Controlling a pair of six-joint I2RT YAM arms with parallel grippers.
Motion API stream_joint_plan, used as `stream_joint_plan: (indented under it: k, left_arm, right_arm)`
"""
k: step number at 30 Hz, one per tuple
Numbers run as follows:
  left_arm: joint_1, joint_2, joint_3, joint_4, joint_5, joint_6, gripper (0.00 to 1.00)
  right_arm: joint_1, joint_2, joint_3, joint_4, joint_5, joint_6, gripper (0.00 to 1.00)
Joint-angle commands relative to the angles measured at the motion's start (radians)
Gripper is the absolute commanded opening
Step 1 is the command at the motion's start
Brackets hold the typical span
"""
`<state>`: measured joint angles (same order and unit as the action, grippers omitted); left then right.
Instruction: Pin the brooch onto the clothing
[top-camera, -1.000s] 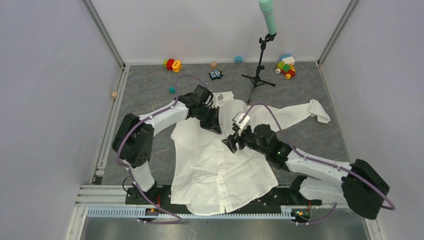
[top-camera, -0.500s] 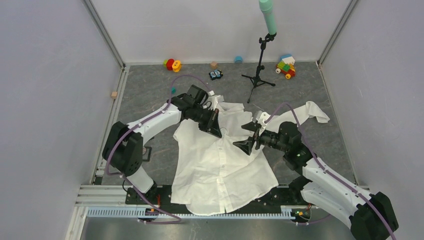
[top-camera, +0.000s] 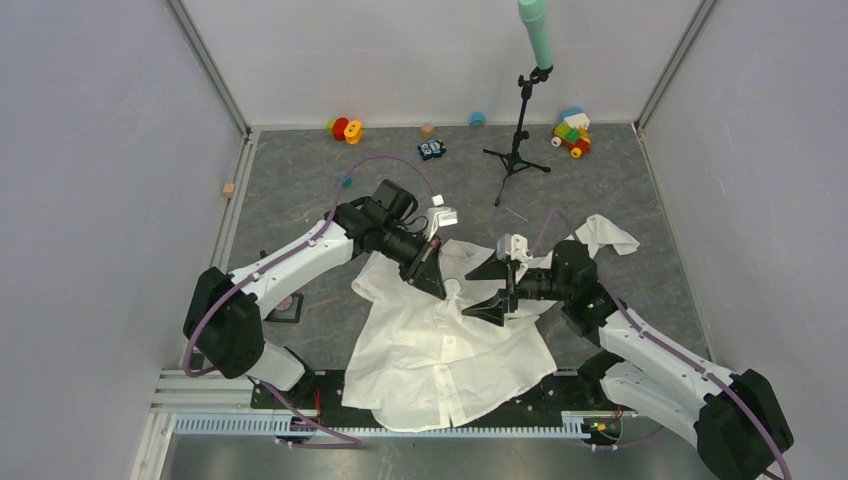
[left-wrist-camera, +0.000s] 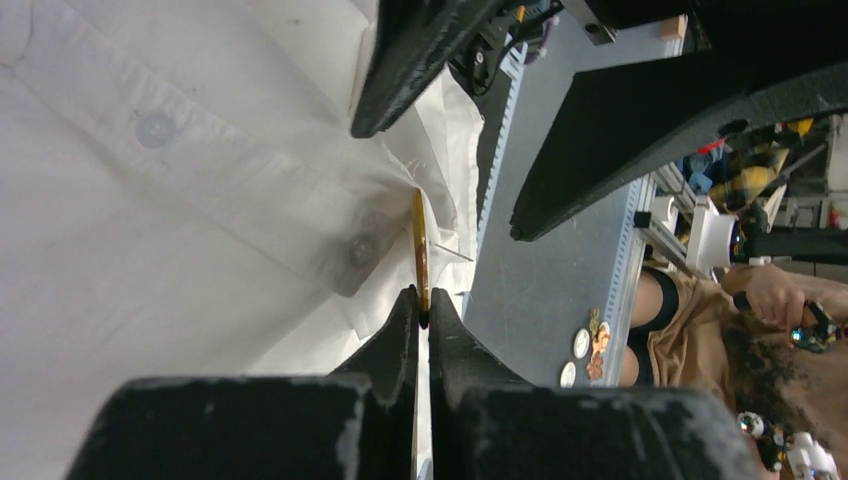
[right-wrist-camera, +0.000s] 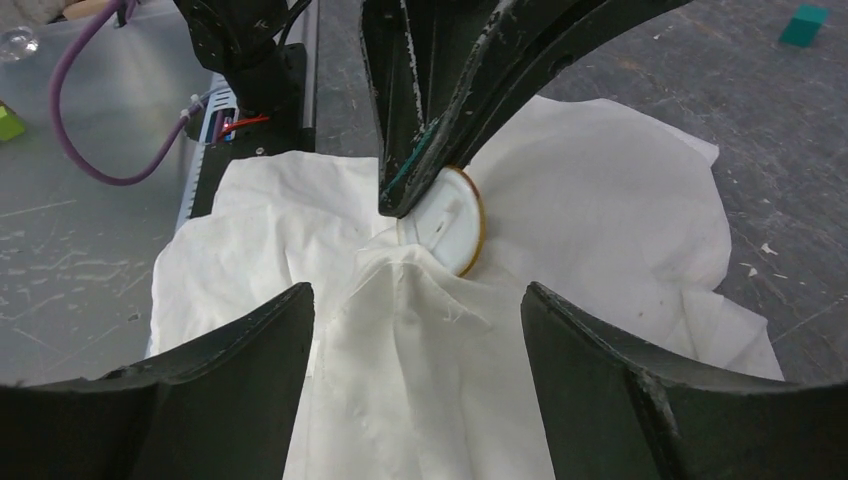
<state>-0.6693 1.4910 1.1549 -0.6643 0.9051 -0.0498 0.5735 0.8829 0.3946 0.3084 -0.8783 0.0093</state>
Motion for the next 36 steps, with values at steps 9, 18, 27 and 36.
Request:
stream_joint_plan:
  k: [9, 18, 27, 36]
  left_arm:
    - [-0.032, -0.025, 0.003, -0.044, 0.103, 0.107, 0.02]
    - [-0.042, -0.031, 0.000, -0.044, 0.113, 0.112, 0.02]
    - [-0.050, -0.035, -0.002, -0.044, 0.117, 0.113, 0.02]
    - [-0.064, -0.039, 0.000, -0.063, 0.128, 0.135, 0.02]
  right_arm:
    - [-0.003, 0.094, -0.007, 0.291, -0.119, 0.199, 0.58]
    - [0.030, 0.130, -0.023, 0.290, -0.084, 0.197, 0.51]
    - [0.065, 0.181, -0.028, 0.358, -0.046, 0.241, 0.37]
    - [0.068, 0.241, -0.022, 0.393, -0.058, 0.294, 0.15]
